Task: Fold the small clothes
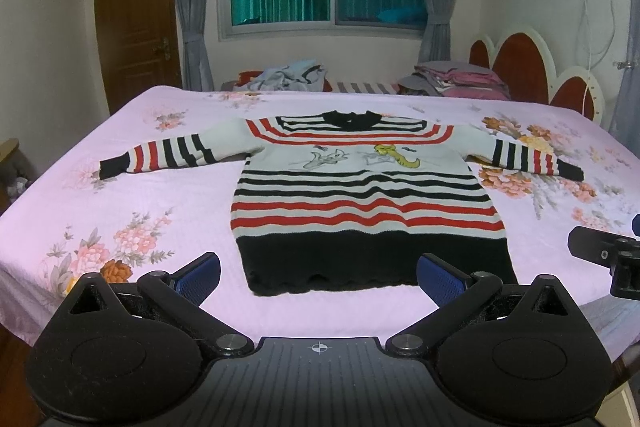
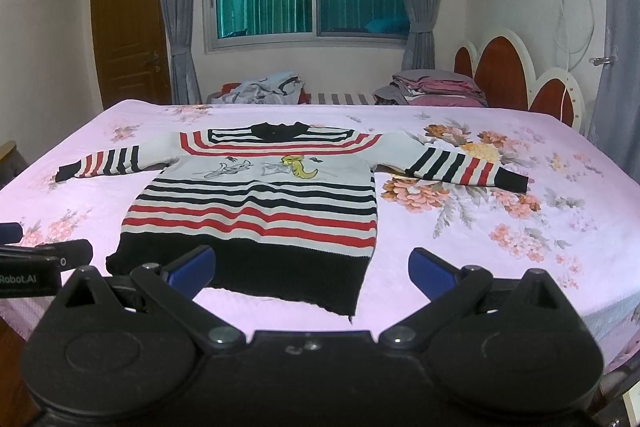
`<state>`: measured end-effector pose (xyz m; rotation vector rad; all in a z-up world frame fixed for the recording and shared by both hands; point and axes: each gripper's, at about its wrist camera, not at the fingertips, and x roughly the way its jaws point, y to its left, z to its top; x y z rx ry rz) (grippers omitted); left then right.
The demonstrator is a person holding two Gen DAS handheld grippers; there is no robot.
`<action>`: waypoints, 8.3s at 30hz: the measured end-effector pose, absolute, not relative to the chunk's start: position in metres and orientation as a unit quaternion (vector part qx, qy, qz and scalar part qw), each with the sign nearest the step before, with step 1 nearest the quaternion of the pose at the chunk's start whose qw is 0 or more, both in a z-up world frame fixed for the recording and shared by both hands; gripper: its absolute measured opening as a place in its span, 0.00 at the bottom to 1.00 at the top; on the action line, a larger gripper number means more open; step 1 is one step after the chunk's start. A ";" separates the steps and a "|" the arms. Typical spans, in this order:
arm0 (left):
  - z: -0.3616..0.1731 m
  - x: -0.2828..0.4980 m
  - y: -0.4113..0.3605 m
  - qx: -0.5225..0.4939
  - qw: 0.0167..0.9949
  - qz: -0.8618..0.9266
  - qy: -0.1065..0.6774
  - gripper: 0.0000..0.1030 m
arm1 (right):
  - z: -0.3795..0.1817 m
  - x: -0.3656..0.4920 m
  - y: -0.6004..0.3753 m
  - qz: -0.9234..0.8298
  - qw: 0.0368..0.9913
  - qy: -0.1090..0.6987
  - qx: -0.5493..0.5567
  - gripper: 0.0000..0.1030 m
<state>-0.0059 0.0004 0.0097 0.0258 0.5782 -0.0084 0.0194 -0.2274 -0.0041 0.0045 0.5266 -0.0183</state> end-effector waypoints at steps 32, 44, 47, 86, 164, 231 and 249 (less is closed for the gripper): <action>0.019 0.033 0.006 0.020 0.962 0.013 0.271 1.00 | 0.003 0.062 -0.233 -0.003 0.968 0.251 0.010 1.00; 0.015 0.109 -0.003 -0.010 0.962 -0.014 0.273 1.00 | -0.007 0.123 -0.254 -0.030 0.966 0.256 0.032 1.00; 0.011 0.131 -0.008 -0.017 0.960 -0.018 0.279 1.00 | -0.011 0.142 -0.264 -0.039 0.965 0.258 0.041 1.00; -0.028 0.376 -0.109 -0.005 0.927 -0.062 0.370 1.00 | -0.061 0.302 -0.500 -0.227 0.909 0.253 0.240 0.42; -0.106 0.473 -0.012 -0.223 0.866 -0.128 0.429 0.85 | -0.062 0.412 -0.313 -0.007 0.961 0.269 0.059 0.23; -0.119 0.529 -0.066 0.029 0.937 -0.061 0.342 0.41 | -0.120 0.557 -0.350 0.138 0.923 0.354 0.056 0.20; -0.123 0.541 -0.072 0.018 0.931 -0.048 0.360 0.42 | -0.120 0.566 -0.390 0.074 0.913 0.400 0.033 0.17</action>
